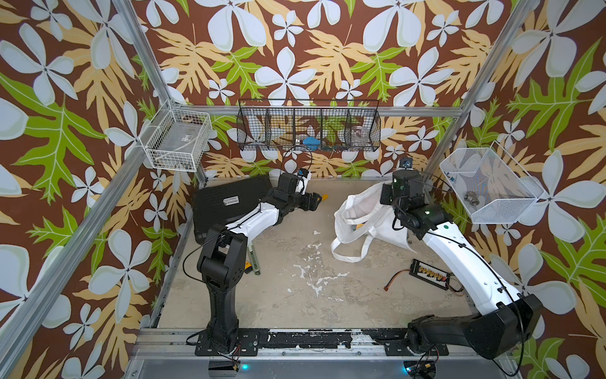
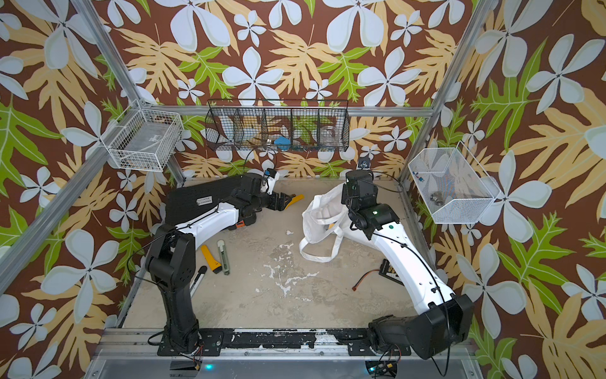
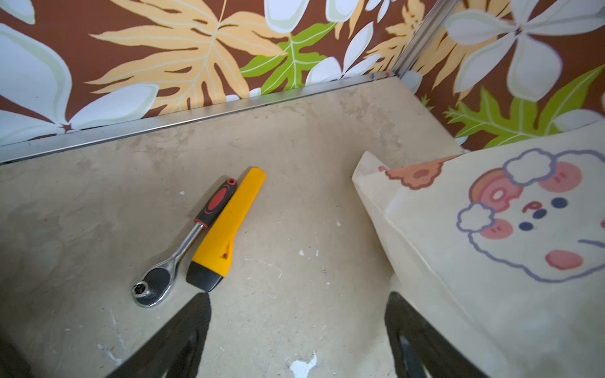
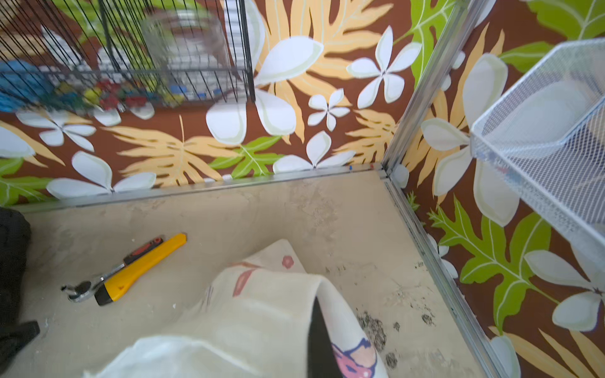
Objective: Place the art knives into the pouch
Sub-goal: Adjust the pouch at the center of the board, then pick up the utility knife at the center of the board.
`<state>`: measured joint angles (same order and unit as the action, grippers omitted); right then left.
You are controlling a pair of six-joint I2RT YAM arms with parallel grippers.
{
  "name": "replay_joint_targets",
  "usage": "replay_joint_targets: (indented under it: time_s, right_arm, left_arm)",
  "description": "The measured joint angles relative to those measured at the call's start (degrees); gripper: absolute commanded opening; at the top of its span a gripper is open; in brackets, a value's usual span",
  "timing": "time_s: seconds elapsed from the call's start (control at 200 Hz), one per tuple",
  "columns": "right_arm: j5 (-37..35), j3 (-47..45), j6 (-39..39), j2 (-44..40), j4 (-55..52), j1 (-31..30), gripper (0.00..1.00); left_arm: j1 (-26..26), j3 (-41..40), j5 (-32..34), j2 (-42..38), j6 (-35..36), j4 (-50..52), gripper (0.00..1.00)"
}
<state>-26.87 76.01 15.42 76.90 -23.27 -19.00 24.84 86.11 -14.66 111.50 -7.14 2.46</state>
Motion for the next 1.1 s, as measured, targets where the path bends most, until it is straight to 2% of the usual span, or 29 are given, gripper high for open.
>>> replay_joint_targets:
  time_s: [0.085,0.18,0.3,0.42,0.555,0.796,1.101]
  right_arm:
    - [0.3,-3.9,0.5,-1.6,-0.1,0.1,0.00]
    - [1.0,-5.7,0.6,-2.6,-0.1,0.2,0.00]
    - [2.1,-6.5,0.7,-3.6,0.2,1.0,0.00]
    - [3.1,-7.1,0.9,-4.0,1.2,1.4,0.00]
    - [4.2,-7.8,0.9,-3.6,1.8,2.1,0.00]
    - [5.5,-8.2,0.9,-3.6,2.3,3.7,0.00]
    - [6.6,-8.6,0.8,-2.6,3.8,4.1,0.00]
  left_arm:
    - [0.0,0.4,2.4,1.3,1.5,1.6,0.87]
    - [0.0,0.8,4.5,3.0,3.0,2.8,1.00]
    - [0.8,1.3,8.2,4.7,5.0,4.6,1.00]
    - [1.8,2.4,8.4,5.5,7.4,5.9,1.00]
    - [1.8,10.5,9.3,10.0,9.0,8.9,0.78]
    - [1.8,23.8,12.4,18.8,11.0,15.8,0.75]
    - [1.8,29.6,13.1,24.7,13.4,19.5,0.74]
